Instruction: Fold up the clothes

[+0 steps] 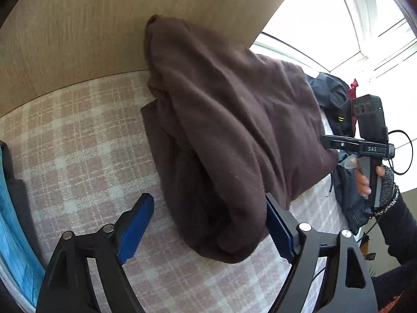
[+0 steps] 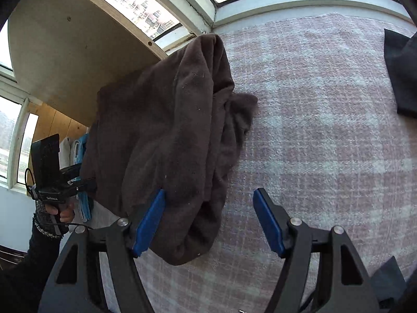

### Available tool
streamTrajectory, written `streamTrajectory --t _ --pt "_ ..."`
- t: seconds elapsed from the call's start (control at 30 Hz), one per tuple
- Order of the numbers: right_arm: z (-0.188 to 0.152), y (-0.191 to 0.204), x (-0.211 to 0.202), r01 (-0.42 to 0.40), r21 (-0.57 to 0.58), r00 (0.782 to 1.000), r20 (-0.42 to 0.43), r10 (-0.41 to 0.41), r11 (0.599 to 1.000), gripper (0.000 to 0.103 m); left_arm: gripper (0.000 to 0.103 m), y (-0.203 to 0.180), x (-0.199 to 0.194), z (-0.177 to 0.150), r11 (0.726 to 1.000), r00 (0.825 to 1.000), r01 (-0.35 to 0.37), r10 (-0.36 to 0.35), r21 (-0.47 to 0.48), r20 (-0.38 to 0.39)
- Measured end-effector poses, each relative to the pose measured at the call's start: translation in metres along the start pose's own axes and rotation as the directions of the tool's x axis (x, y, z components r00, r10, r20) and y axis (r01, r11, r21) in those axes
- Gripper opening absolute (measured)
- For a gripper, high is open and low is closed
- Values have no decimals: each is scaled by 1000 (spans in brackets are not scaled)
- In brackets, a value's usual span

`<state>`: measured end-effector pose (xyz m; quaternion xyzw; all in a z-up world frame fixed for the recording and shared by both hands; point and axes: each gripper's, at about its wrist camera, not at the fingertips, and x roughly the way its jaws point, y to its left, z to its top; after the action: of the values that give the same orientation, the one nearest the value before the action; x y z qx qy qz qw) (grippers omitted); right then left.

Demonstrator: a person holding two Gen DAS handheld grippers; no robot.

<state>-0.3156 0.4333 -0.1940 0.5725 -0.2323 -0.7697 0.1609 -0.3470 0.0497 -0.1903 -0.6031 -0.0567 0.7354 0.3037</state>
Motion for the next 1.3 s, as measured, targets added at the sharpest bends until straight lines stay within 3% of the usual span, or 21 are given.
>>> streamTrajectory --t 0.13,0.27,0.33,0.4,0.43,0.5,0.57,0.67,0.77,0.9,1.03,1.13,1.23,1.27,1.3 --pt "-8 18 -12 22 -54 1000 20 -21 998 68 84 7 4 -4 999 1000 4 -4 -48 4" --pt "-8 23 11 62 -99 997 -38 -66 993 69 85 1 6 -6 999 1000 2 -2 -43 9" --pt "-7 12 20 7 -46 998 -67 -10 999 72 85 -2 7 -6 999 1000 8 -7 -41 7" --pt "-8 7 18 -37 -31 997 -67 35 999 76 76 -4 8 -7 999 999 35 -35 -32 0" --pt "-9 7 19 -42 -37 996 -74 39 998 76 55 -2 10 -7 995 997 80 -80 -53 -9" --pt "-11 10 21 -70 -47 993 -103 65 996 75 47 -4 13 -6 992 993 115 -116 -57 -16" --pt "-14 12 29 -135 -47 980 -153 126 990 59 35 -7 11 -5 992 992 122 -122 -41 -12" --pt "-12 13 31 -167 -59 972 -180 154 984 45 27 -13 4 -3 990 990 142 -142 -27 1" --pt "-6 12 25 -184 -58 970 -172 172 981 34 23 -18 -3 0 987 987 162 -162 -12 16" --pt "-3 24 -1 -215 -81 970 -136 202 973 30 21 -34 -36 0 982 980 190 -191 18 63" --pt "-35 29 -28 -234 -58 962 -159 223 970 30 21 -47 -69 -23 973 970 228 -230 29 80" --pt "-81 28 -29 -216 -50 960 -196 202 975 30 23 -45 -57 -68 965 965 261 -261 -18 -5" --pt "-117 15 -4 -111 -37 962 -254 98 993 35 26 -31 -16 -104 976 971 202 -210 -81 -115" --pt "-125 10 2 -81 -25 959 -275 71 996 36 34 -24 -11 -112 975 971 191 -204 -111 -123" --pt "-130 8 3 -61 -21 958 -281 53 998 37 36 -18 -17 -117 969 970 206 -221 -138 -100"
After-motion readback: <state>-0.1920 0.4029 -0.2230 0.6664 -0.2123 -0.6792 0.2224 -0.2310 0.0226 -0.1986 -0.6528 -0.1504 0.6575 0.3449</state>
